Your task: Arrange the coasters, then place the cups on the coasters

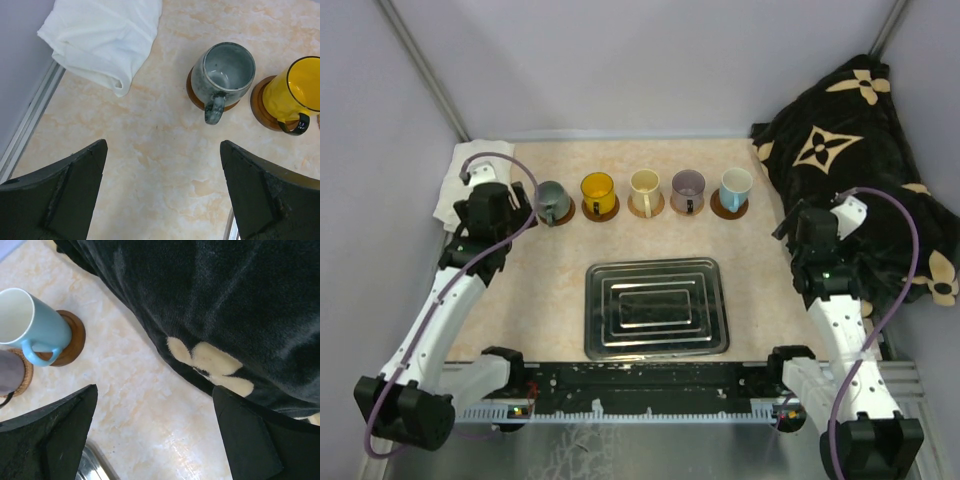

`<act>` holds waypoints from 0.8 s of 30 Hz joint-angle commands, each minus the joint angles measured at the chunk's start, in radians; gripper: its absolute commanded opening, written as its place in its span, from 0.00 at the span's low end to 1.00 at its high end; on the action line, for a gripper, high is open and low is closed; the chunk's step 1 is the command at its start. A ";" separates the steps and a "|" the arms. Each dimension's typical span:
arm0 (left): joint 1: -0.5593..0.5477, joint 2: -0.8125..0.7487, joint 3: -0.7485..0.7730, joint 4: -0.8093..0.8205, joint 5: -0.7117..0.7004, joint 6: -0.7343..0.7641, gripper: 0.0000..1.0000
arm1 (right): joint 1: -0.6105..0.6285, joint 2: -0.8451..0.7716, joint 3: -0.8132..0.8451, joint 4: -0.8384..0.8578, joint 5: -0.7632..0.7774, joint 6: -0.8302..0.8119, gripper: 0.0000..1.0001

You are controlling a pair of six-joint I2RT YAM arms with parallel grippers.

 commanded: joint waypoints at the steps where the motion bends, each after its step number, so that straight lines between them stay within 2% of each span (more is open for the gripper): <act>1: 0.006 -0.079 -0.024 -0.123 -0.065 -0.072 1.00 | -0.004 -0.076 0.026 0.003 0.043 0.028 0.99; 9: 0.006 -0.199 -0.047 -0.244 -0.240 -0.129 1.00 | -0.004 -0.136 0.019 0.000 0.067 0.015 0.99; 16: 0.006 -0.316 -0.082 -0.225 -0.263 -0.131 1.00 | -0.004 -0.110 0.009 0.005 0.035 0.019 0.99; 24: 0.006 -0.302 -0.095 -0.253 -0.265 -0.160 1.00 | -0.003 -0.115 0.002 0.006 0.033 0.012 0.99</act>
